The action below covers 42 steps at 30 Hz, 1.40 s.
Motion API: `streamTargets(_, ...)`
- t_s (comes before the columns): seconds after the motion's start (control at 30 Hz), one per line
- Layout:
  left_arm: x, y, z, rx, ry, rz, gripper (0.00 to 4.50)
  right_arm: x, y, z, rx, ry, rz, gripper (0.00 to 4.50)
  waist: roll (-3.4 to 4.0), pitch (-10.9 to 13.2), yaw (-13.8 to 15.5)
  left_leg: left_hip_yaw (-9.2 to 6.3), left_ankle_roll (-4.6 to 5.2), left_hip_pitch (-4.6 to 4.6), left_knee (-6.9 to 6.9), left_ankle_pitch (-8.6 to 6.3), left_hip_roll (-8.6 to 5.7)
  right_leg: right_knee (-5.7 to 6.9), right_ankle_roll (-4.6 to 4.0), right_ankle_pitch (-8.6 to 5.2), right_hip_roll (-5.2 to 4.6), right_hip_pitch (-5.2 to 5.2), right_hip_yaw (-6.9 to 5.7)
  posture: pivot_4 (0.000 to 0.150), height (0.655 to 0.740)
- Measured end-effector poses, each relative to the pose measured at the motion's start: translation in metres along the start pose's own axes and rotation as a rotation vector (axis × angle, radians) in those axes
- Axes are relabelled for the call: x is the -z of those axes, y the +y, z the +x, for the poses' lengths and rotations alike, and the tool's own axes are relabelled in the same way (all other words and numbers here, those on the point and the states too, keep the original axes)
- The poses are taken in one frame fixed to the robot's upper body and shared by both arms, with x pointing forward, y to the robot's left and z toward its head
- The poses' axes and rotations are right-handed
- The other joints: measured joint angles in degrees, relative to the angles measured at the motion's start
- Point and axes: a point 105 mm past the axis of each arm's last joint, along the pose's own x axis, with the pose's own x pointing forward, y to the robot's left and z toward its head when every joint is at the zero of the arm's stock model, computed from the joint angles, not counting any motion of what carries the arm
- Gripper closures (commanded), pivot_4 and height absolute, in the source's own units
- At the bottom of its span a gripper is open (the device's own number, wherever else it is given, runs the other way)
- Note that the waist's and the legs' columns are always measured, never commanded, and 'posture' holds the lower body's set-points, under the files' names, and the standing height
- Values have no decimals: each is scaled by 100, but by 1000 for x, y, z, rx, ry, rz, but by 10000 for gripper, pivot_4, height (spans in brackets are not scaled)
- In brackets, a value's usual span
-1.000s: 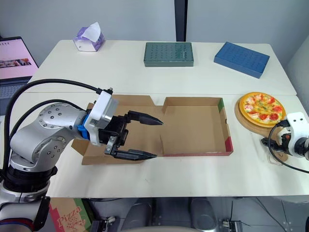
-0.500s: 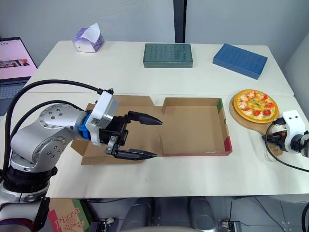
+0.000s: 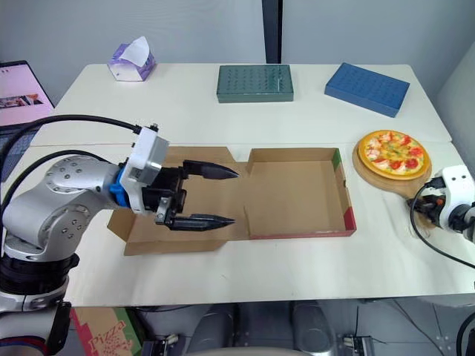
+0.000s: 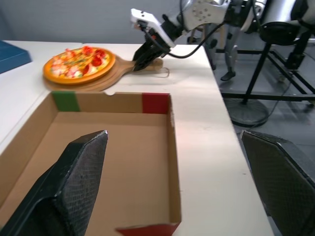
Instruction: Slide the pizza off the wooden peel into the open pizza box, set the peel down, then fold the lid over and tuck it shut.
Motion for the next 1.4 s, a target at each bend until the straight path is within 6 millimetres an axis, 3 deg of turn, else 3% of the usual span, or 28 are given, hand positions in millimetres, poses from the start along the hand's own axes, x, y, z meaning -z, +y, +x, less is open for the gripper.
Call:
streamTargets(0.23, 6, 8, -19, -86, 31, -39, 0, -36, 2, -18, -31, -83, -110, 29131, 14, 10, -64, 17, 1, -13, -1, 0, 2, 0, -19, 14, 1, -23, 14, 1500, 7400)
streamTargets(0.37, 5, 10, -25, -111, 43, -31, 0, -59, 12, -24, -83, -151, -164, 29131, 12, 11, -71, 17, 1, -13, 1, 0, 2, 0, -14, 13, 1, -23, 14, 1500, 7400)
streamTargets(0.6, 11, 8, -38, -151, 79, -58, 0, -80, 37, -38, -206, -191, -328, 29131, 16, 15, -74, 18, 1, -14, 0, -1, 3, -1, -17, 15, 1, -24, 14, 1500, 7400)
streamTargets(0.9, 14, 5, -42, -151, 93, -93, 0, -77, 77, -36, -370, -164, -609, 29131, 14, 17, -62, 18, 1, -15, 2, 0, 3, 0, -14, 13, 0, -24, 14, 1500, 7400)
streamTargets(1.4, 14, 2, -41, -136, 103, -93, 0, -79, 81, -36, -336, -170, -909, 29131, 14, 17, -59, 18, 0, -14, 2, 0, 3, 1, -20, 17, 0, -24, 14, 1500, 7400)
